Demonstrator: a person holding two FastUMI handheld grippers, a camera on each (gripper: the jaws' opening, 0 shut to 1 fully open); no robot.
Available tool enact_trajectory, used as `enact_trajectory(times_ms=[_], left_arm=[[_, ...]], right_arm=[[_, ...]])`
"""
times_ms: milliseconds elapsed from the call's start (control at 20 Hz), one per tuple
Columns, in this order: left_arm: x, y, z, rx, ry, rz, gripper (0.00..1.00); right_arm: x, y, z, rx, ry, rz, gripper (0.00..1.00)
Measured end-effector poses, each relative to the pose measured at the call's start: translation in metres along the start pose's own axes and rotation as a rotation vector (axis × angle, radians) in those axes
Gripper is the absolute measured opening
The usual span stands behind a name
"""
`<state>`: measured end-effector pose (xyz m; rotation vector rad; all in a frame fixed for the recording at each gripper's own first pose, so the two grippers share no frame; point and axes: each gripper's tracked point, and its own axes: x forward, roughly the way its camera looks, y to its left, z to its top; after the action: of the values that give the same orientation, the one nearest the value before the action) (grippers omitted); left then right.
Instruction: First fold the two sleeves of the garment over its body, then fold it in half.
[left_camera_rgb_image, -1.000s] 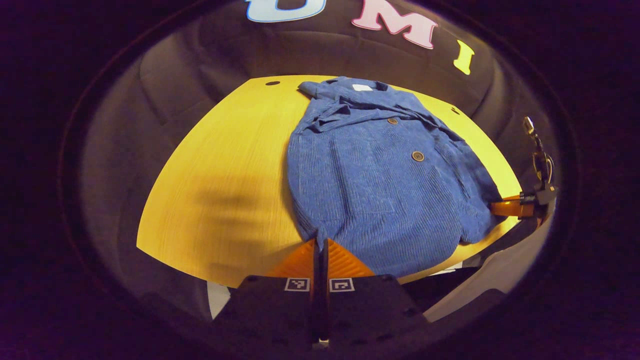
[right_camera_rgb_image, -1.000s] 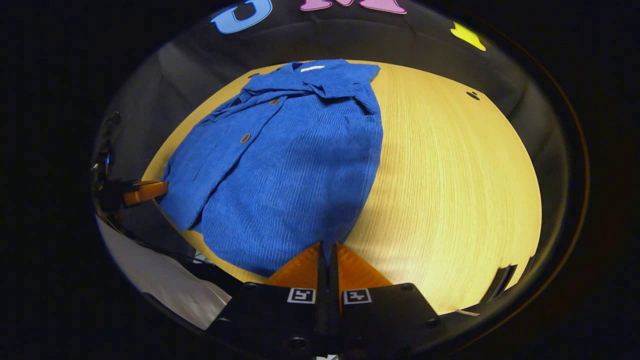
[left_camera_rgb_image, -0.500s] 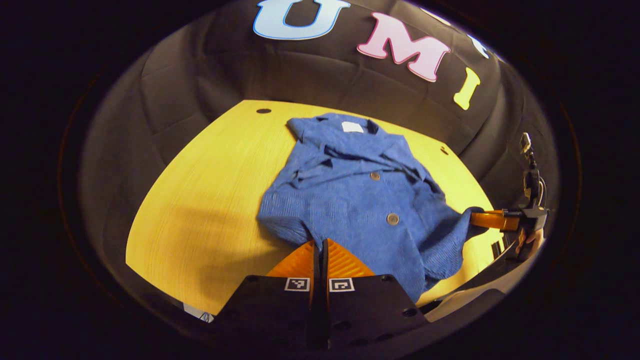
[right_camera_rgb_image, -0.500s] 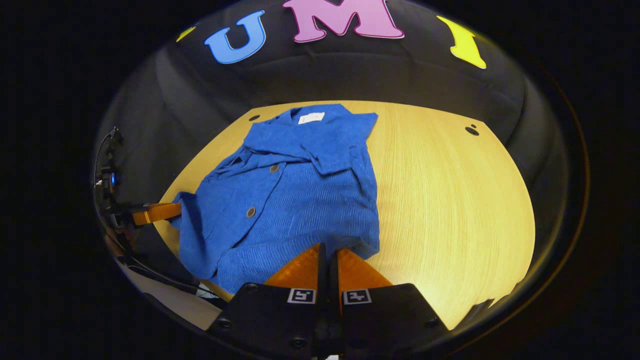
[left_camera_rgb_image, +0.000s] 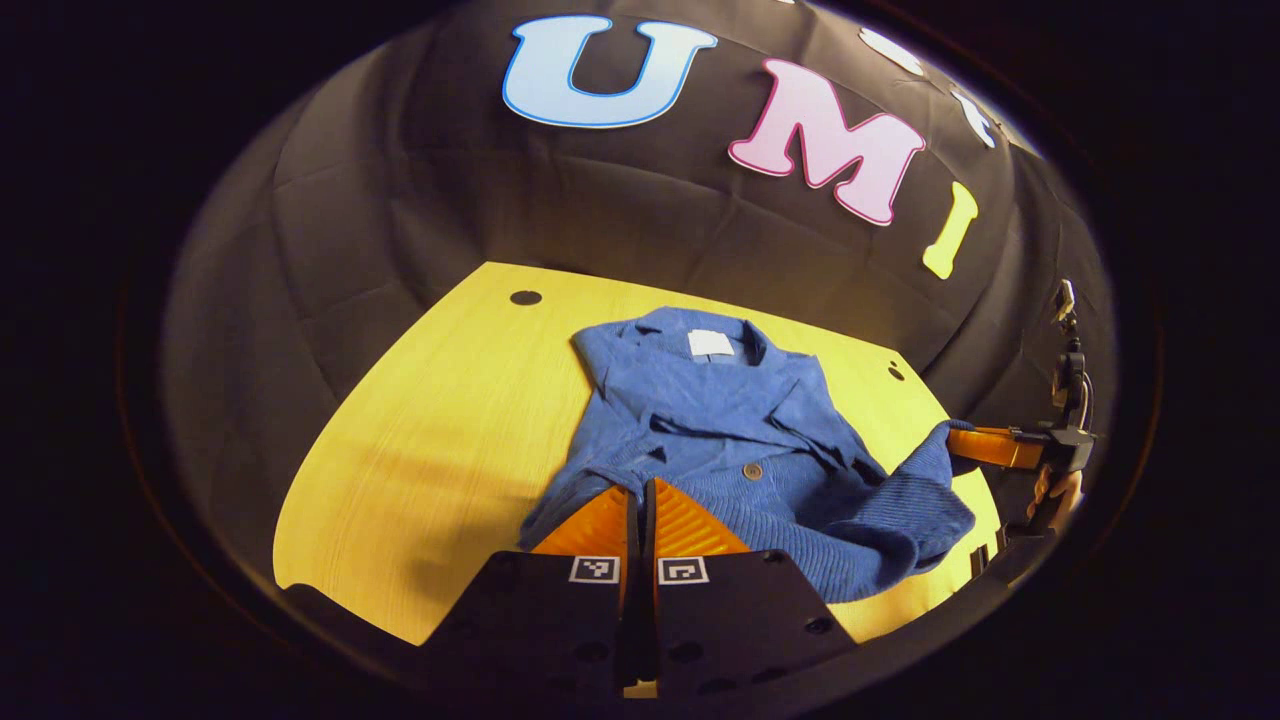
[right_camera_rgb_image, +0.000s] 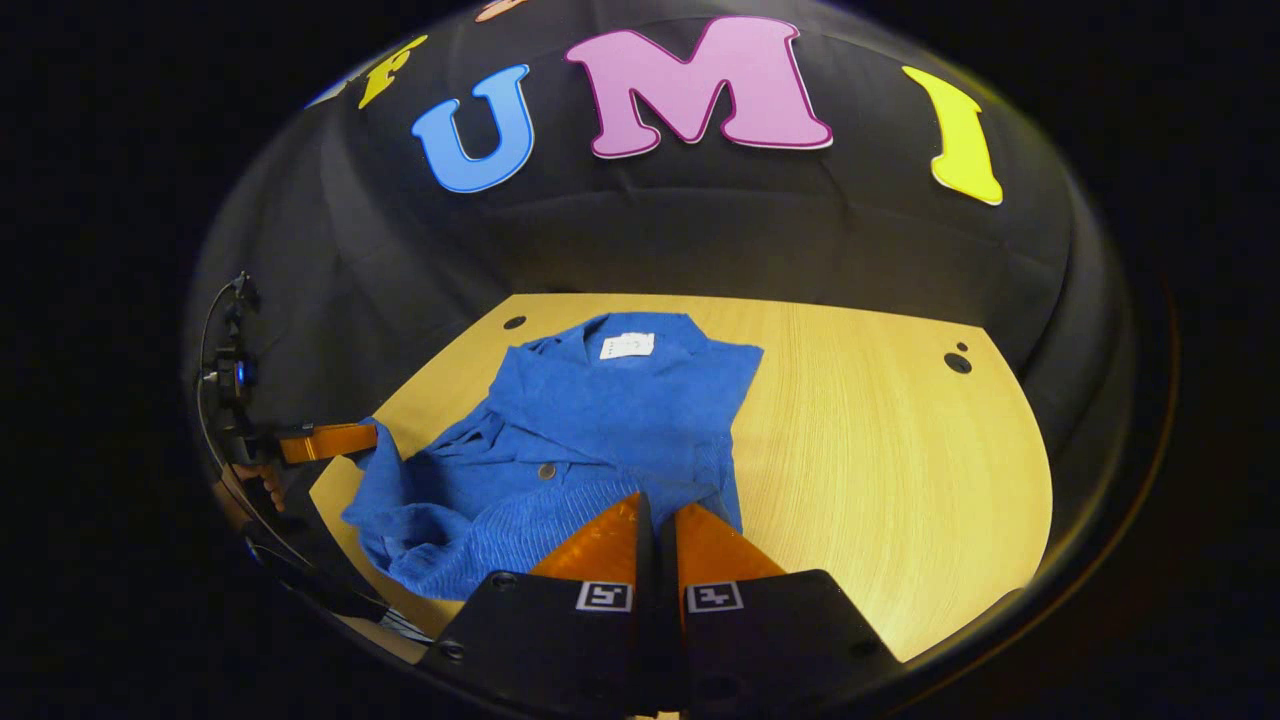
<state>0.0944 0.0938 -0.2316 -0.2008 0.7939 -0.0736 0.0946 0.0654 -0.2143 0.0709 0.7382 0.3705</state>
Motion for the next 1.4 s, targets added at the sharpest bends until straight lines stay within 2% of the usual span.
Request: enact_trajectory(times_ms=[400,600,850,1000,1100,1150,1250,1300,1400], left_arm=[[0.049,0.003,0.074,0.045,-0.065,0.008,0.0],[0.078,0.01,0.098,0.052,-0.074,0.007,0.0],[0.128,0.027,0.107,0.121,-0.045,0.046,0.0],[0.143,0.027,0.117,0.153,-0.052,0.068,0.0],[0.152,0.025,0.133,0.107,-0.083,0.075,0.0],[0.152,0.025,0.146,0.083,-0.121,0.079,0.0],[0.14,0.027,0.167,0.079,-0.22,0.122,0.54],[0.132,0.024,0.175,0.081,-0.257,0.119,0.81],[0.11,0.013,0.182,0.064,-0.313,0.095,0.83]], right_arm=[[0.05,-0.01,0.068,0.0,-0.081,0.007,0.05],[0.076,-0.02,0.094,0.019,-0.106,-0.007,0.05],[0.111,-0.037,0.115,0.034,-0.122,-0.032,0.05],[0.123,-0.049,0.123,0.073,-0.14,-0.063,0.05],[0.124,-0.062,0.129,0.085,-0.161,-0.114,0.06],[0.125,-0.065,0.132,0.094,-0.168,-0.126,0.0],[0.117,-0.072,0.144,0.089,-0.206,-0.164,0.67],[0.108,-0.075,0.147,0.082,-0.231,-0.183,1.0],[0.088,-0.072,0.157,0.073,-0.283,-0.198,0.99]])
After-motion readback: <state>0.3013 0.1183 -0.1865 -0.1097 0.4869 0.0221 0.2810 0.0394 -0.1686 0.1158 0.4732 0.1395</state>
